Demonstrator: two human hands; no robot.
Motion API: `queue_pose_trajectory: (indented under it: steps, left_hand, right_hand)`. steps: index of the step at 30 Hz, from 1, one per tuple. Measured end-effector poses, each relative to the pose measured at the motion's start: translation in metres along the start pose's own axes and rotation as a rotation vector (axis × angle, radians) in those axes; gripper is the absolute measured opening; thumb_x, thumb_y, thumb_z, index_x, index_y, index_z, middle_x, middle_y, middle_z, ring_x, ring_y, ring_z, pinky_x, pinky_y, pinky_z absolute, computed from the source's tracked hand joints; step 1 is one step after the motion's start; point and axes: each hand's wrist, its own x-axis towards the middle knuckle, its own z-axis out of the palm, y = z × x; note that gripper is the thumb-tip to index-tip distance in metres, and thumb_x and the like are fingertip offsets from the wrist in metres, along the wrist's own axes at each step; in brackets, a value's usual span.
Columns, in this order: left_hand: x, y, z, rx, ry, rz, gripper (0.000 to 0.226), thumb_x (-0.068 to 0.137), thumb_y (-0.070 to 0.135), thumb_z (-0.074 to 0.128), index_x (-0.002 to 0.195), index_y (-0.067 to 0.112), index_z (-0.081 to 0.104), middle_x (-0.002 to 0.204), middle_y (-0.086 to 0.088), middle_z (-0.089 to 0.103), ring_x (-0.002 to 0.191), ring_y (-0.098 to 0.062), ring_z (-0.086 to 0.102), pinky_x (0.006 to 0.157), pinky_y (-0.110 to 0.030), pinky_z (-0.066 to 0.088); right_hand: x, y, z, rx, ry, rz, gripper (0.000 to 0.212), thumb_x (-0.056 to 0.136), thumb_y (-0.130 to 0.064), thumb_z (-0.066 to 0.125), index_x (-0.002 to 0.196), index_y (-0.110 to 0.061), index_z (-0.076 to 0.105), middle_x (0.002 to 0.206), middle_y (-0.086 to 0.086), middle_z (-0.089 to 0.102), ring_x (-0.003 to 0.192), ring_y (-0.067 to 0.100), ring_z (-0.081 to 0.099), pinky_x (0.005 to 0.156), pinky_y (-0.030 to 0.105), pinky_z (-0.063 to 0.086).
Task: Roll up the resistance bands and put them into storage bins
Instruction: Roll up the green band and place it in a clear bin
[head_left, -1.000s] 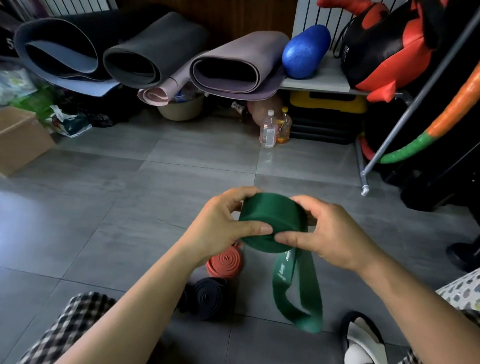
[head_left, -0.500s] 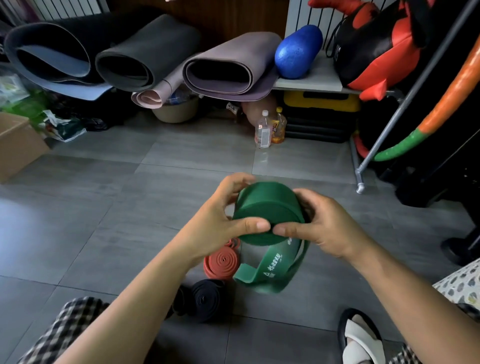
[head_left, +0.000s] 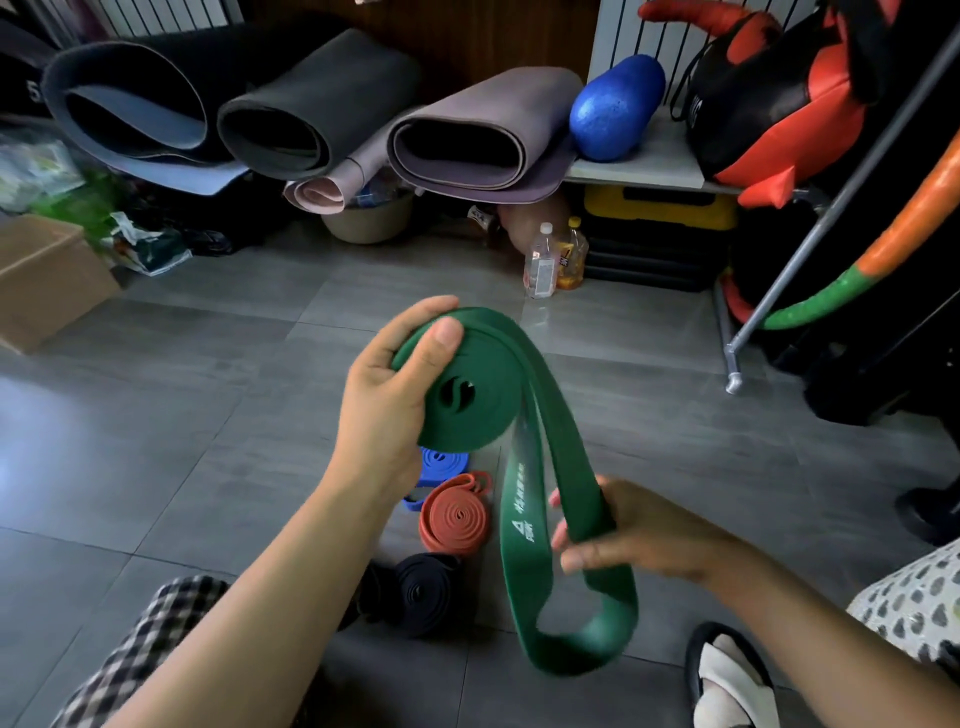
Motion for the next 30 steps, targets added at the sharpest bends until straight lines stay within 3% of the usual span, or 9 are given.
queue_pose_trajectory:
  steps: [3,6,9,12,14,18,23,27,30]
  left_hand:
    - [0.005,0.009,-0.015,0.003,0.081,0.026,0.026,0.073,0.028,0.065,0.096,0.016,0.064,0.075,0.005,0.070,0.068,-0.009,0.064,0.062,-0.023,0.054]
    - [0.012,0.018,-0.033,-0.017,0.180,0.051,0.030,0.071,0.033,0.064,0.096,0.017,0.065,0.078,0.006,0.069,0.072,-0.010,0.065,0.066,-0.025,0.055]
    - [0.015,0.021,-0.047,-0.041,0.260,0.041,0.034,0.067,0.036,0.062,0.095,0.016,0.065,0.081,0.004,0.069,0.076,-0.012,0.065,0.074,-0.029,0.056]
    - [0.016,0.022,-0.053,-0.033,0.313,0.046,0.028,0.074,0.035,0.061,0.095,0.017,0.064,0.082,0.004,0.068,0.077,-0.012,0.065,0.074,-0.029,0.056]
    - [0.019,0.024,-0.057,-0.024,0.349,0.050,0.019,0.083,0.032,0.060,0.094,0.019,0.065,0.080,0.006,0.069,0.076,-0.011,0.065,0.073,-0.028,0.057]
    - [0.021,0.024,-0.067,-0.025,0.422,0.022,0.021,0.089,0.033,0.057,0.098,0.015,0.064,0.092,-0.002,0.067,0.084,-0.016,0.064,0.081,-0.035,0.056]
    - [0.020,0.022,-0.071,-0.002,0.431,0.017,0.021,0.089,0.032,0.057,0.097,0.014,0.064,0.087,0.001,0.068,0.081,-0.015,0.065,0.076,-0.032,0.056]
    - [0.018,0.020,-0.068,0.027,0.423,0.065,0.014,0.087,0.029,0.060,0.095,0.017,0.064,0.070,0.010,0.069,0.068,-0.007,0.065,0.065,-0.023,0.056]
    - [0.018,0.019,-0.068,0.045,0.424,0.081,0.014,0.087,0.028,0.061,0.096,0.018,0.064,0.069,0.010,0.069,0.067,-0.006,0.065,0.063,-0.022,0.055]
  right_hand:
    - [-0.003,0.019,0.006,-0.024,-0.103,0.053,0.033,0.066,-0.009,0.074,0.097,-0.010,0.061,0.085,-0.009,0.066,0.083,0.006,0.061,0.072,0.020,0.047]
    - [-0.008,0.025,0.005,-0.069,-0.069,0.089,0.027,0.061,-0.019,0.073,0.082,-0.013,0.057,0.075,-0.008,0.053,0.073,0.005,0.050,0.067,0.016,0.041]
    - [-0.013,0.027,-0.001,-0.149,-0.032,0.086,0.036,0.060,-0.028,0.071,0.092,-0.015,0.061,0.086,-0.012,0.059,0.080,0.001,0.054,0.072,0.011,0.040]
    - [-0.014,0.033,-0.003,-0.203,0.008,0.095,0.051,0.056,-0.036,0.073,0.102,-0.021,0.057,0.100,-0.014,0.061,0.095,0.001,0.056,0.089,0.022,0.042]
    - [-0.016,0.037,-0.003,-0.215,0.004,0.112,0.051,0.051,-0.040,0.073,0.093,-0.022,0.051,0.088,-0.013,0.056,0.085,0.003,0.053,0.082,0.029,0.044]
    - [-0.021,0.040,-0.011,-0.361,-0.001,0.159,0.036,0.061,-0.030,0.071,0.089,-0.029,0.048,0.081,-0.012,0.052,0.073,-0.001,0.047,0.069,0.019,0.039]
    - [-0.023,0.040,-0.021,-0.509,0.256,0.260,0.017,0.080,-0.016,0.058,0.078,-0.029,0.047,0.065,-0.010,0.047,0.057,0.004,0.043,0.054,0.018,0.032]
    - [-0.026,0.043,-0.035,-0.666,0.512,0.341,0.017,0.078,-0.019,0.060,0.084,-0.025,0.044,0.080,-0.003,0.049,0.073,0.018,0.052,0.064,0.026,0.038]
    - [-0.025,0.049,-0.045,-0.539,0.637,0.319,0.016,0.081,-0.014,0.060,0.078,-0.022,0.046,0.091,0.004,0.055,0.083,0.024,0.057,0.070,0.029,0.040]
